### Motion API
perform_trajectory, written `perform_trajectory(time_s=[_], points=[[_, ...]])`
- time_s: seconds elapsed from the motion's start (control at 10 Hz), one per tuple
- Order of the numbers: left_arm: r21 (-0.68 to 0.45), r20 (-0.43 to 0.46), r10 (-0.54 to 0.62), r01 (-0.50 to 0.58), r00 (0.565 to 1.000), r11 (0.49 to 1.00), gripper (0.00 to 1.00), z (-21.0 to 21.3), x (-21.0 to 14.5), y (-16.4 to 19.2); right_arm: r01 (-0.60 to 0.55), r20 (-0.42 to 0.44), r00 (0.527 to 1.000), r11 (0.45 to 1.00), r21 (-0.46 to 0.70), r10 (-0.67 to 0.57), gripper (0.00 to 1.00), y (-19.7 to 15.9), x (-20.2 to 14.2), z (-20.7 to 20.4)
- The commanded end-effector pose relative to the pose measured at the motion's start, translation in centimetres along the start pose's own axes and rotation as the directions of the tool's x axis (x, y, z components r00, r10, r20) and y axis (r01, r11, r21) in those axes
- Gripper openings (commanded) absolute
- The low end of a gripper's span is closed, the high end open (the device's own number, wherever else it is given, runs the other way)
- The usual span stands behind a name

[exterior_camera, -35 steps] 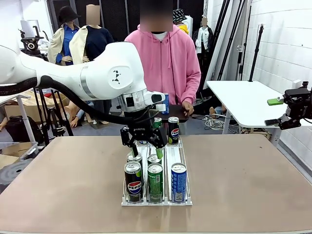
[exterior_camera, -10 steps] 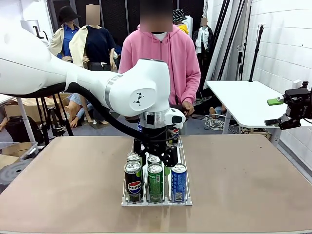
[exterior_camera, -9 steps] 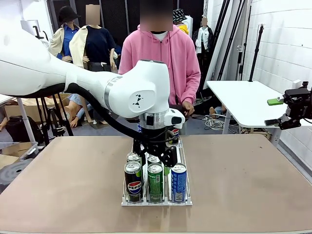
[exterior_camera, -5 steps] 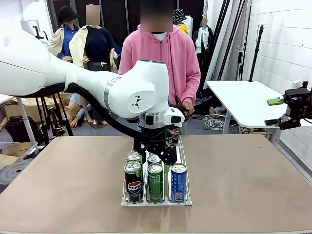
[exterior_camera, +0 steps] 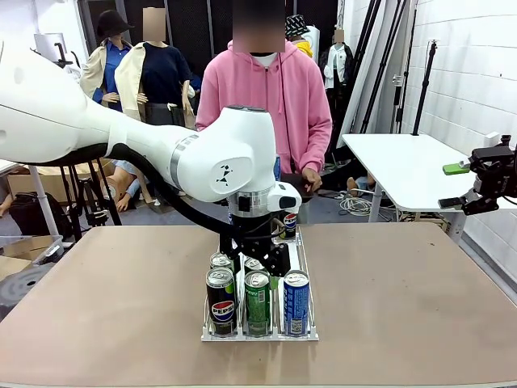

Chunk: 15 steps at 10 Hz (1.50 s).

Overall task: Retrieve and hand over the desired beverage to the person.
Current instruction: Pick up another can of the same type that the person held from the Automatic Can Dispenser.

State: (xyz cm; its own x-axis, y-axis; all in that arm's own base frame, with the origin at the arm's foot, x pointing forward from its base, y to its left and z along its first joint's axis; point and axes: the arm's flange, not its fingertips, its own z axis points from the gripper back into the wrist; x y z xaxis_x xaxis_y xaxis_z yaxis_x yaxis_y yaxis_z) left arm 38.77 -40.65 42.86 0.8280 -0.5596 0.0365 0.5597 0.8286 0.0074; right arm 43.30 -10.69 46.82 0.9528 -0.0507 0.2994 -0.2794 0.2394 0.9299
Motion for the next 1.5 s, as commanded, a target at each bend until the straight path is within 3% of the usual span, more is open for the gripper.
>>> perform_trajectory(time_s=[0.0, 0.4, 0.5, 0.8, 1.1, 1.3, 1.4], points=[[-0.041, 0.009, -0.030, 0.030, 1.000, 0.999, 1.00, -1.0, -0.3, 0.6, -0.001, 0.010, 1.000, 1.000, -0.003, 0.001, 1.00, -0.1, 0.0, -0.1], [-0.043, 0.002, -0.024, 0.024, 1.000, 0.999, 1.00, -1.8, -0.4, 0.4, -0.001, 0.010, 1.000, 1.000, -0.003, 0.001, 1.00, -0.1, 0.0, -0.1], [-0.044, -0.004, -0.021, 0.020, 1.000, 0.999, 0.94, -2.0, -0.6, 0.4, -0.001, 0.010, 1.000, 1.000, -0.003, 0.001, 1.00, -0.1, 0.0, -0.1], [-0.058, -0.006, -0.026, 0.025, 1.000, 0.998, 0.51, -2.3, -0.4, 0.4, -0.001, 0.010, 1.000, 1.000, -0.003, 0.001, 1.00, -0.1, 0.0, -0.1], [-0.054, 0.000, -0.027, 0.027, 1.000, 0.998, 0.00, -2.4, -0.4, 0.5, -0.001, 0.010, 1.000, 1.000, -0.003, 0.001, 1.00, -0.1, 0.0, -0.1], [-0.068, -0.028, 0.030, -0.032, 0.999, 0.997, 0.00, -2.6, 0.0, 0.9, -0.001, 0.010, 1.000, 1.000, -0.003, 0.001, 1.00, -0.1, 0.0, -0.1], [-0.032, -0.011, -0.012, 0.011, 1.000, 0.999, 0.00, -1.8, 0.0, 0.1, -0.001, 0.010, 1.000, 1.000, -0.003, 0.001, 1.00, -0.1, 0.0, -0.1]])
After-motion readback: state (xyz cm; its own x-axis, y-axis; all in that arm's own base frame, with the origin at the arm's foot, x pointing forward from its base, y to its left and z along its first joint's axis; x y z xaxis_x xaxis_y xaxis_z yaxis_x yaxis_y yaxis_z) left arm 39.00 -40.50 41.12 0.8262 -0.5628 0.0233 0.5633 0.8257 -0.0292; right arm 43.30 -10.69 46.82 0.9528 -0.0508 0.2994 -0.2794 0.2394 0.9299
